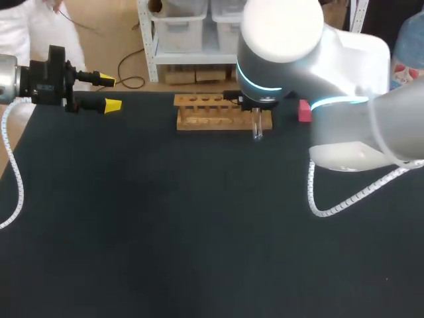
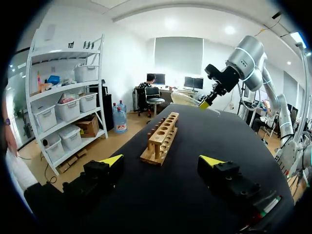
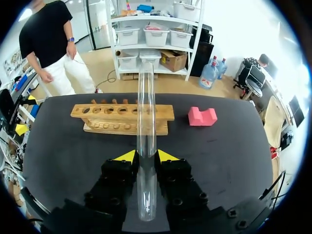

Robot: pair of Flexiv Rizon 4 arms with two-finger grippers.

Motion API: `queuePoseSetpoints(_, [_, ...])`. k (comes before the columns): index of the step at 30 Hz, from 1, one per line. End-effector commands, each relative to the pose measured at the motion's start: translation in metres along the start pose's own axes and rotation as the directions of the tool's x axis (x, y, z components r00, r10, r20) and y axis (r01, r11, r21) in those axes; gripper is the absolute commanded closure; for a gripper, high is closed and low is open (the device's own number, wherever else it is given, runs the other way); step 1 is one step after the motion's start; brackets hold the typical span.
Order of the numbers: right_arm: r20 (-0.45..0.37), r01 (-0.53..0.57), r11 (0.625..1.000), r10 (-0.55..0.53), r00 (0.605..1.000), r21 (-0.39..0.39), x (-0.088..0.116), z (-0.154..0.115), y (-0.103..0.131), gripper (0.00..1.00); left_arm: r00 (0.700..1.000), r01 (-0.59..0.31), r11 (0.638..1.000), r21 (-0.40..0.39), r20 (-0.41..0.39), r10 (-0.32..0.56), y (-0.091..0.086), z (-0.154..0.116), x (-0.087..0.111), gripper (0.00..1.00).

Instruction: Grasp the test tube, adjust it, and insert it.

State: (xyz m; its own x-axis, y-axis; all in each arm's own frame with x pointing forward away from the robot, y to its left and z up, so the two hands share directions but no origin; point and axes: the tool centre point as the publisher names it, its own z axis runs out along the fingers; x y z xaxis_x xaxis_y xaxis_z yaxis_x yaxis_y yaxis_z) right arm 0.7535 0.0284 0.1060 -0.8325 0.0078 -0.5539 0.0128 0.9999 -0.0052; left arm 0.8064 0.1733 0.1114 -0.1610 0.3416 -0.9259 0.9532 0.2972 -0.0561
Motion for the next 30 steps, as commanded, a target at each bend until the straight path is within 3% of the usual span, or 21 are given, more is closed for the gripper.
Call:
queuePoseSetpoints(1, [-0.021,0.005,1.000,-0.004,1.000,0.004,-0.006,0.014,0.009,1.00,1.000,-0.004,1.000,-0.001,0.005,0.004,0.000,0.000,0.001,0.00])
queuePoseSetpoints(30, [-0.103,0.017,1.000,-0.015,0.995,0.018,-0.002,0.053,0.016,1.00,1.000,-0.004,1.000,-0.001,0.005,0.004,0.000,0.000,0.001,0.00])
